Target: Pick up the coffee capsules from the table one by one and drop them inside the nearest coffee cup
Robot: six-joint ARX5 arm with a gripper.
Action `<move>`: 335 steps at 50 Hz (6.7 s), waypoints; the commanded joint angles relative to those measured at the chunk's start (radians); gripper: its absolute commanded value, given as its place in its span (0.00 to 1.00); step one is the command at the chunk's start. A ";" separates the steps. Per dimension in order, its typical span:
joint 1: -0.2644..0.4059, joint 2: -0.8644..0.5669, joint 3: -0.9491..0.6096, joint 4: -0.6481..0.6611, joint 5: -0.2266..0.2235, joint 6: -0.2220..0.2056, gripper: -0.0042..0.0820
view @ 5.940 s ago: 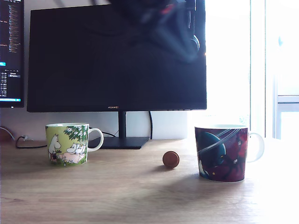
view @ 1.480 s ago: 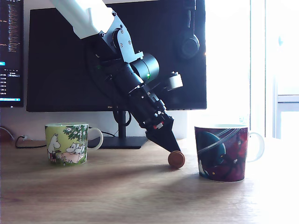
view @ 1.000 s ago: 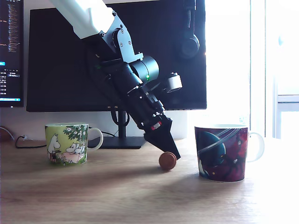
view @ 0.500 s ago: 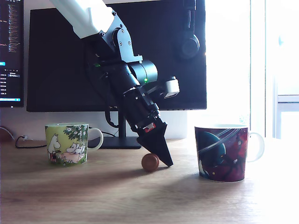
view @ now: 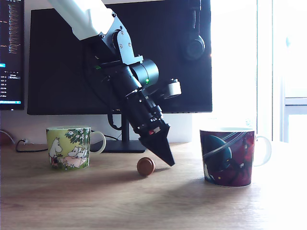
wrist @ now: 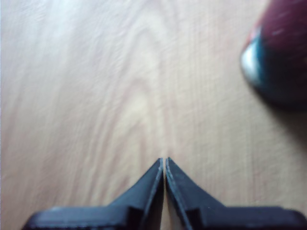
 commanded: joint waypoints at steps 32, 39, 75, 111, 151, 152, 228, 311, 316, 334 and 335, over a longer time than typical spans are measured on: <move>0.054 -0.025 -0.005 -0.159 -0.103 -0.001 0.03; 0.077 -0.030 -0.005 -0.174 -0.105 -0.007 0.03; 0.050 -0.048 -0.005 -0.234 -0.095 -0.030 0.03; -0.029 -0.076 -0.005 -0.187 0.010 -0.047 0.03; -0.046 -0.071 -0.006 -0.150 0.055 -0.025 0.03; -0.045 -0.070 -0.006 -0.153 0.055 -0.025 0.03; -0.100 -0.070 -0.077 -0.194 0.093 -0.031 0.03; -0.109 -0.891 -1.196 0.894 0.071 -0.484 0.03; -0.111 -0.895 -1.246 0.966 0.066 -0.519 0.03; -0.116 -0.887 -1.248 0.946 0.080 -0.526 0.04; -0.116 -0.887 -1.248 0.947 0.081 -0.527 0.05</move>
